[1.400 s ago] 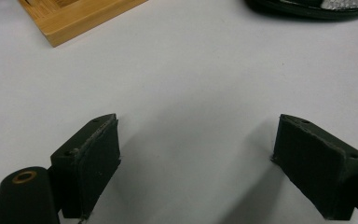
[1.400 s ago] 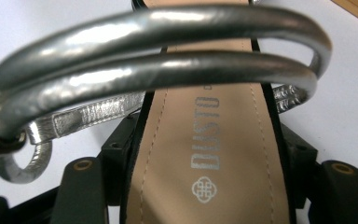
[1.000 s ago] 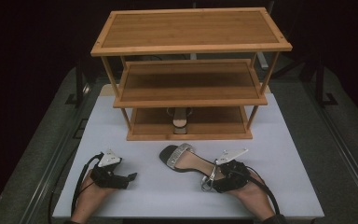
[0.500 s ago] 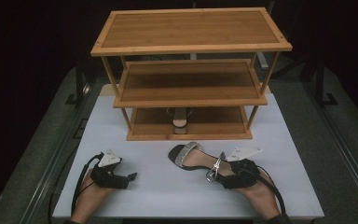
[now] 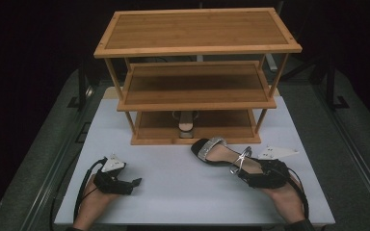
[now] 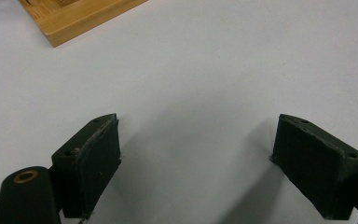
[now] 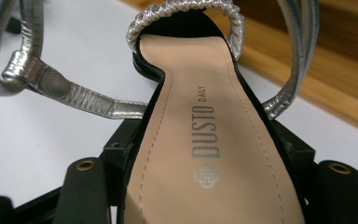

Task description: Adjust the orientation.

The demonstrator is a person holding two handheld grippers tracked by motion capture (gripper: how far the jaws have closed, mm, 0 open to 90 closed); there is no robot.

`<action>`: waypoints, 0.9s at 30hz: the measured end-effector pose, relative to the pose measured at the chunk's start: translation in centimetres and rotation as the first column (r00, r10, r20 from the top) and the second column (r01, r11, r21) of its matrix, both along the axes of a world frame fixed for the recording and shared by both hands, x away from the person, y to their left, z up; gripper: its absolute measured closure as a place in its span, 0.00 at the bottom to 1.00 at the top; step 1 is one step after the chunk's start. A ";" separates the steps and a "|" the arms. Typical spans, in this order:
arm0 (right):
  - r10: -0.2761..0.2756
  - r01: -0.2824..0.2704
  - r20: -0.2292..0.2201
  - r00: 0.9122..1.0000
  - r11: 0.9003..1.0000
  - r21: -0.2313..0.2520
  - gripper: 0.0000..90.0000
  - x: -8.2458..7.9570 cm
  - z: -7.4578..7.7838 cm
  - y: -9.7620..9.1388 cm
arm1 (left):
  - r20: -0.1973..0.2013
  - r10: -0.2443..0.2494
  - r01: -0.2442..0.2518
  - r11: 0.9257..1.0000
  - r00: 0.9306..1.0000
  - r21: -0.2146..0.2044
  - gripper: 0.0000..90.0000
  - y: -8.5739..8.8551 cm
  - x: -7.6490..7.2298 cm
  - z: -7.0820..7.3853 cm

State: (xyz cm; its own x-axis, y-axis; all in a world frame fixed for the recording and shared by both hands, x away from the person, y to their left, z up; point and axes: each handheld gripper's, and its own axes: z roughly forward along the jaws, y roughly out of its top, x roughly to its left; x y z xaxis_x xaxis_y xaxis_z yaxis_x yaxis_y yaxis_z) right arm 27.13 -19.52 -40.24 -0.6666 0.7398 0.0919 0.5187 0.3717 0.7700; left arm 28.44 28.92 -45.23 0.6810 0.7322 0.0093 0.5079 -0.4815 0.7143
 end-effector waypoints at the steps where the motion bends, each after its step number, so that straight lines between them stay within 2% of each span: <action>1: -0.010 0.010 0.005 1.000 1.000 0.003 0.43 0.1 0.1 -0.2 | 0.000 0.000 0.000 1.000 1.000 0.000 0.16 0.0 0.0 0.0; 7: -0.061 0.061 0.033 0.998 0.998 0.009 0.43 1.1 0.6 -1.2 | 0.000 0.001 -0.001 1.000 1.000 -0.003 0.16 0.0 0.0 0.0; 9: -0.094 0.094 0.040 0.995 0.996 0.011 0.43 1.7 0.5 -1.5 | 0.001 0.001 -0.001 1.000 1.000 -0.003 0.16 0.0 0.0 0.0; 14: -0.132 0.131 0.045 0.990 0.991 0.016 0.43 2.7 0.2 -1.6 | 0.002 0.000 0.000 1.000 1.000 -0.002 0.16 0.0 0.0 0.0; 20: -0.204 0.203 0.055 0.977 0.979 0.018 0.43 4.6 -0.3 -1.6 | 0.002 -0.002 0.002 1.000 1.000 0.001 0.16 0.0 0.0 0.0; 27: -0.240 0.239 0.068 0.968 0.971 0.024 0.43 6.0 -0.4 -1.5 | 0.003 0.000 0.000 1.000 1.000 -0.002 0.16 0.0 0.0 0.0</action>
State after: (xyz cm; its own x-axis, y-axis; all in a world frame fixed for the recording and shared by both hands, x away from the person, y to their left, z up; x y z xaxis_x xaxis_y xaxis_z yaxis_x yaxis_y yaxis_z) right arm 33.09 -21.00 -40.65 -0.4753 0.8774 0.0646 0.5361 0.2307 0.8120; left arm 28.44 28.92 -45.26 0.6806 0.7325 0.0097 0.5063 -0.4800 0.7164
